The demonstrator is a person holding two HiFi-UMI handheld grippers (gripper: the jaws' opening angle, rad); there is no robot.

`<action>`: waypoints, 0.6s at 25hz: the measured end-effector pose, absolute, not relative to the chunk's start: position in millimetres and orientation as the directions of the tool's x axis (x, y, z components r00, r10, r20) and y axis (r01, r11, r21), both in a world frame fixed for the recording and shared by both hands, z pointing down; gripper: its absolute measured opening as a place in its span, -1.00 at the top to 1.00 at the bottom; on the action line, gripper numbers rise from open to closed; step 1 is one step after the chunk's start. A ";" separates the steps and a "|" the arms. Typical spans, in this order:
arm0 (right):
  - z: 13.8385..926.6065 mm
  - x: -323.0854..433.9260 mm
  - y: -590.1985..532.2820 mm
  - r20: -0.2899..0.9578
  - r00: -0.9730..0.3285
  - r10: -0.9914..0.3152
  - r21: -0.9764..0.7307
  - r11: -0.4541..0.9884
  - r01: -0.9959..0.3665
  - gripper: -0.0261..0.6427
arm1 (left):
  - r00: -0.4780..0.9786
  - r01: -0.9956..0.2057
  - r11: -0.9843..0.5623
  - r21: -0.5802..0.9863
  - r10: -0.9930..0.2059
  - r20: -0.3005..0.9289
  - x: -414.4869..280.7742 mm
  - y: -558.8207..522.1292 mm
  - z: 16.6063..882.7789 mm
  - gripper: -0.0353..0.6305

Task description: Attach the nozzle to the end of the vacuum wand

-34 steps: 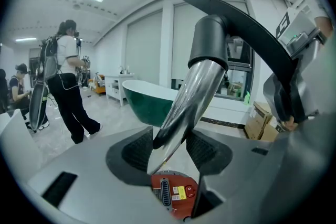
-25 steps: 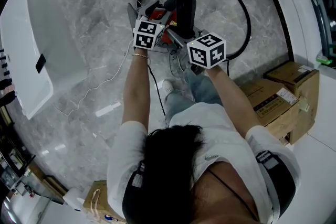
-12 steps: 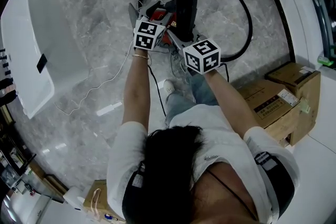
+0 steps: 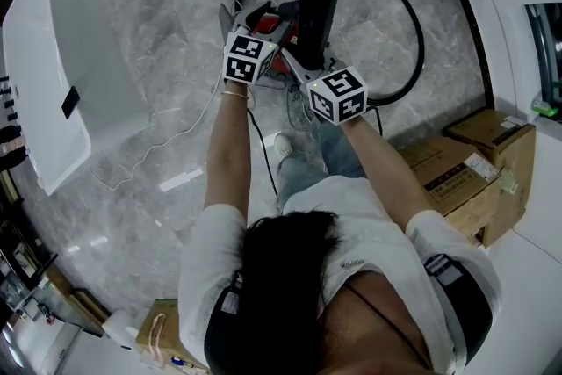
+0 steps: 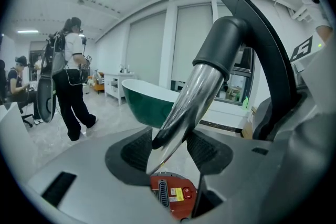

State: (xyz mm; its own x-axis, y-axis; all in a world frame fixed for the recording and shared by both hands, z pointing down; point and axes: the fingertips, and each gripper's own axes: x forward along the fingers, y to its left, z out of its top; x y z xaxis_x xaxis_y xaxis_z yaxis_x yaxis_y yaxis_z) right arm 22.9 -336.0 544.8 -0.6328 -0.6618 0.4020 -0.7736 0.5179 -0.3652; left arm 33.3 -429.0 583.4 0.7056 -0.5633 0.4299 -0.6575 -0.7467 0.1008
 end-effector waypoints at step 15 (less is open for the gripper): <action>542.1 9.6 -328.3 0.446 -0.600 -0.664 -0.490 0.379 -0.785 0.79 | 0.718 -0.604 -0.794 0.064 -0.508 0.476 33.3 -424.3 584.7 0.29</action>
State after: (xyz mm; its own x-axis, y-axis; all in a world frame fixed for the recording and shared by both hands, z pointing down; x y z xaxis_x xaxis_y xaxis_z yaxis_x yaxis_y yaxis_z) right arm 9.6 -328.3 542.1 -0.5998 -0.6645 0.4457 -0.7846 0.3794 -0.4903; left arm 33.3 -424.3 584.7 0.7181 -0.5080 0.4756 -0.6044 -0.7941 0.0645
